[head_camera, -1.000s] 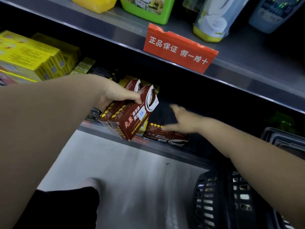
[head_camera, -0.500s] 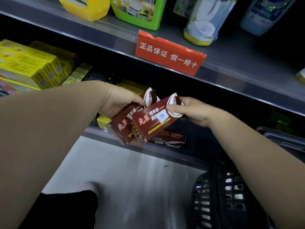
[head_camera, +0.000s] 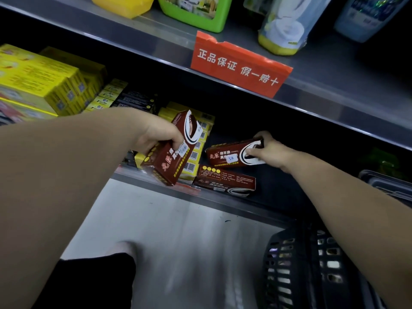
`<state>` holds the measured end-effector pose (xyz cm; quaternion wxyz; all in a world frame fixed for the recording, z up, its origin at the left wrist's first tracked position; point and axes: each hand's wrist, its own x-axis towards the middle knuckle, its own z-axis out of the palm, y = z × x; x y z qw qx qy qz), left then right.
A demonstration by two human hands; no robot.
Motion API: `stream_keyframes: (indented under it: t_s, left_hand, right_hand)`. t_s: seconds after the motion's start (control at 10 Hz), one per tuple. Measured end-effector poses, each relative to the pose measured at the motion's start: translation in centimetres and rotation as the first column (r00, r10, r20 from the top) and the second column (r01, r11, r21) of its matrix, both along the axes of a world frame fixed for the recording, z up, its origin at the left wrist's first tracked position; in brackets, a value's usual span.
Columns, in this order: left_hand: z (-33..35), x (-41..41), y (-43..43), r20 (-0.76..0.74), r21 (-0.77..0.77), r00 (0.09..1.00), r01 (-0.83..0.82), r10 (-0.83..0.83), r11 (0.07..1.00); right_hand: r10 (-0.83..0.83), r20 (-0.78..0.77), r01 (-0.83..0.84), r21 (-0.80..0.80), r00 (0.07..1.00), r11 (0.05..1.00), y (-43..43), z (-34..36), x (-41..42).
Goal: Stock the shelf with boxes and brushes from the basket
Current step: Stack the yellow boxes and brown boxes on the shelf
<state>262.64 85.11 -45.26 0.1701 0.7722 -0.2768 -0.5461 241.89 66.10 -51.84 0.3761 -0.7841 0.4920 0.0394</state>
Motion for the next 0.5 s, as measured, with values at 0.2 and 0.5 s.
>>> stream_keyframes:
  t_s: [0.2,0.5]
  left_hand:
    - [-0.9,0.1,-0.5,0.016,-0.018,1.000,-0.014,0.014,1.000]
    - [-1.1,0.5,-0.6,-0.036,-0.092,0.998,-0.062,0.059,0.994]
  right_hand:
    - [0.313,-0.488,-0.356,0.005,0.815,0.935,0.6,-2.2,-0.3]
    - [0.489,-0.522,-0.551,0.042,0.699,0.833,2.2,-2.8,0.5]
